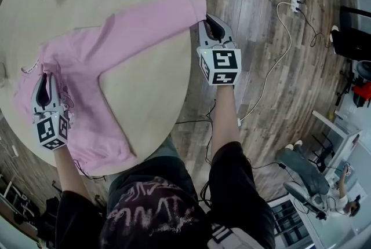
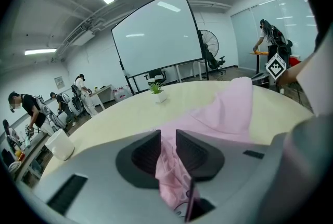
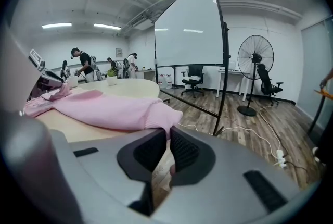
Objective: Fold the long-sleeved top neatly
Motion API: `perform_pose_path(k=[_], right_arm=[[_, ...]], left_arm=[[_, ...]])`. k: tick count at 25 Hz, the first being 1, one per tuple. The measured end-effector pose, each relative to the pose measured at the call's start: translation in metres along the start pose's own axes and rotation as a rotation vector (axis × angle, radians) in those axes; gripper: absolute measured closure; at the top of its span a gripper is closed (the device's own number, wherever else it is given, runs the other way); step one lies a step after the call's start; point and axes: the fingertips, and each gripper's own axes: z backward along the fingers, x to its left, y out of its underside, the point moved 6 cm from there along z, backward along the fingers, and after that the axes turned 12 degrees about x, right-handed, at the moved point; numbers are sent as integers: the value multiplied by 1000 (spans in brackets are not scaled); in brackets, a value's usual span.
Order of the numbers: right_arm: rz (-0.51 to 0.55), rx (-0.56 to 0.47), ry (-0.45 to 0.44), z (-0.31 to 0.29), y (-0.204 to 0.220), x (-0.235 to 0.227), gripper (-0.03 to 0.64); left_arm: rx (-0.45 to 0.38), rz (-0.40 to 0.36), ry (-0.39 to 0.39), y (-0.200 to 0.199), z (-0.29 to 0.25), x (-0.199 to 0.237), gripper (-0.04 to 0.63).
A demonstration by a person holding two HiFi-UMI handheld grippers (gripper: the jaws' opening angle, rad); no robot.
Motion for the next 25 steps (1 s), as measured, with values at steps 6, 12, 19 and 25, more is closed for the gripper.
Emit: perform_pose_path(k=[6,12,19,25], right_arm=[[-23,-19,35,21,-16,0,591],[-19,-64,48,42,-49,16,591],[-10,-118,26,66,-93,71,591],[36,-137,-48,73,-113,157,591]], left_arm=[[-21,26,-4,5,11,5,494],[-60,57,-22,14,29,18,494],[-110,118,-72,39,71,58,494],[-142,202,-110,79,105,98,494]])
